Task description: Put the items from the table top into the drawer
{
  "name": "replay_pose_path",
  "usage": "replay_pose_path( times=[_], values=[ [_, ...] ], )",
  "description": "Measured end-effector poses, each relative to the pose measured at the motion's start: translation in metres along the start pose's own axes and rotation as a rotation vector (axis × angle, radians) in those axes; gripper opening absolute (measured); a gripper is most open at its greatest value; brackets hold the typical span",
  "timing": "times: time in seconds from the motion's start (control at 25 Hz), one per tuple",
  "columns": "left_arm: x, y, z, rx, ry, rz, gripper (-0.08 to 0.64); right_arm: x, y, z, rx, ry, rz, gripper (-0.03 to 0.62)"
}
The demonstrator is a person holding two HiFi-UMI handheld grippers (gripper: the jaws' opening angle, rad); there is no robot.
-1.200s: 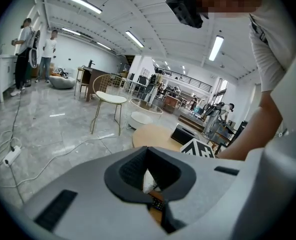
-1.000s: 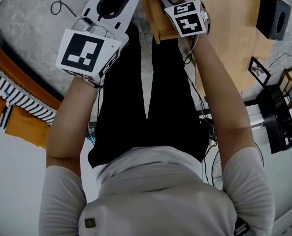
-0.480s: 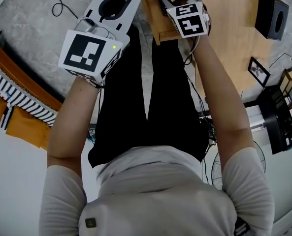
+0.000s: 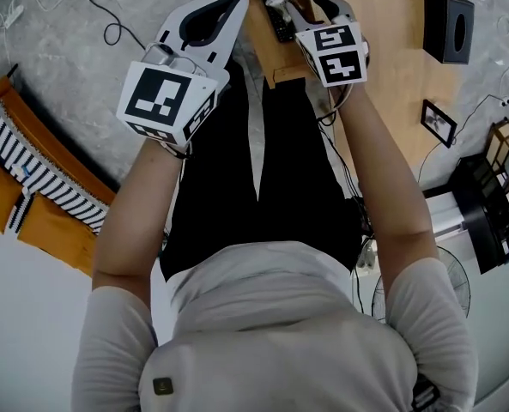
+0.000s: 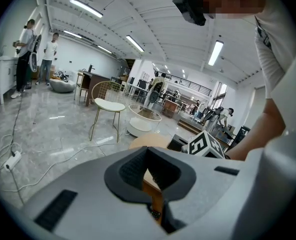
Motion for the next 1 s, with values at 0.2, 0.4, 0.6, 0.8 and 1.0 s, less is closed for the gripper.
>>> replay_pose_path(
  times=[0.2,0.4,0.6,0.8,1.0],
  values=[
    [0.020,-0.049,0.010,-0.030,0.000,0.040,0.009,0.064,-0.050,-0.006,0.018,0.008,0.126,0.121],
    [0.043,-0.096,0.026,-0.061,0.004,0.057,0.009,0.138,-0.098,-0.017,0.051,0.012,0.256,0.080],
    [0.069,-0.151,0.046,-0.112,0.020,0.098,0.009,0.221,-0.139,-0.032,0.004,0.004,0.398,0.046],
    [0.090,-0.213,0.066,-0.173,0.057,0.159,0.009,0.291,-0.166,-0.058,0.034,-0.016,0.495,0.031],
    [0.121,-0.277,0.089,-0.254,0.079,0.235,0.009,0.363,-0.195,-0.078,0.072,-0.012,0.600,0.029]
  ],
)
Point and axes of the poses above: the fingertips, and each gripper's own axes: x backward along the fingers, z to its right, y out of its underside, the point moved 4 cm from there along x, backward along the fingers, and after that the axes turned 11 degrees about -x, right-handed, at the moved point
